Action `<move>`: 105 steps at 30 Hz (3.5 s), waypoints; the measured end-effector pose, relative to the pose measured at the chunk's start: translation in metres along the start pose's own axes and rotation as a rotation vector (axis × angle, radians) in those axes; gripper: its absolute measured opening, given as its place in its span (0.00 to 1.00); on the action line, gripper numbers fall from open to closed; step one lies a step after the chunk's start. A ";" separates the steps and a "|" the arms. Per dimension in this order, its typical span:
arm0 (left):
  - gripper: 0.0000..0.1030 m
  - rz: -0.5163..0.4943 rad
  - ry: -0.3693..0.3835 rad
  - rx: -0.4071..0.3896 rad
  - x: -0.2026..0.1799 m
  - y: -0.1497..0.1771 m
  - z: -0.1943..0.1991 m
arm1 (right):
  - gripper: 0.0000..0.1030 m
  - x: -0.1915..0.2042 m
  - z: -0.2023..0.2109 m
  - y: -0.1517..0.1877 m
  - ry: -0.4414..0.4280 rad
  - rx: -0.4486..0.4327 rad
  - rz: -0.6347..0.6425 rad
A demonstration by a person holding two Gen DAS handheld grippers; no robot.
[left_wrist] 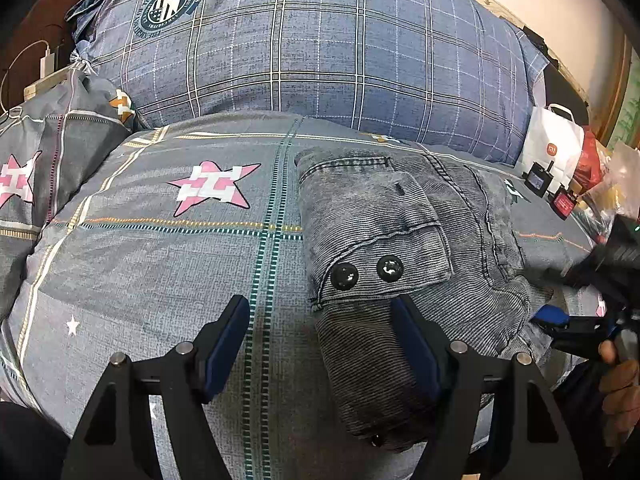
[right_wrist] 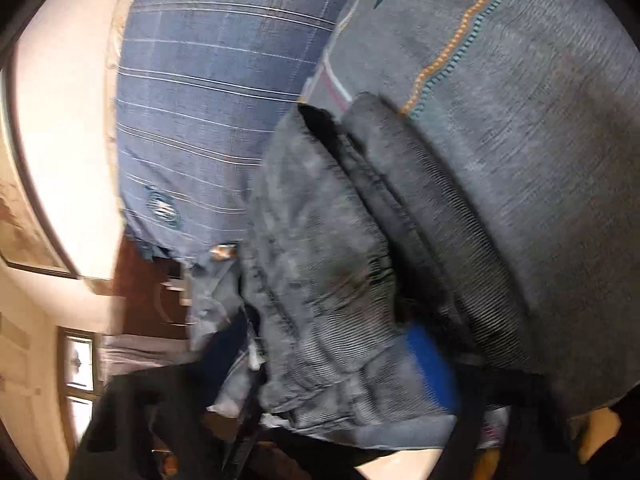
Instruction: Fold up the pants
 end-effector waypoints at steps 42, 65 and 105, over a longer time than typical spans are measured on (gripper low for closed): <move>0.75 -0.200 -0.114 0.063 -0.030 -0.009 -0.008 | 0.14 0.094 0.051 0.035 0.157 -0.199 0.558; 0.75 -0.149 -0.037 0.060 -0.030 -0.012 -0.007 | 0.06 0.110 -0.040 -0.014 0.231 -0.027 0.531; 0.77 -0.097 0.021 0.037 -0.024 -0.011 -0.010 | 0.12 0.189 -0.193 -0.014 0.811 0.115 0.864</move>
Point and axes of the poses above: each gripper's, at about its wrist camera, not at the fingertips, and z roughly against the way its jaws point, x to its left, y to its underside, the point moved 4 cm from there along -z, roughly the way its jaws point, and after that the axes turned 15 degrees about -z, right-handed, at the moved point
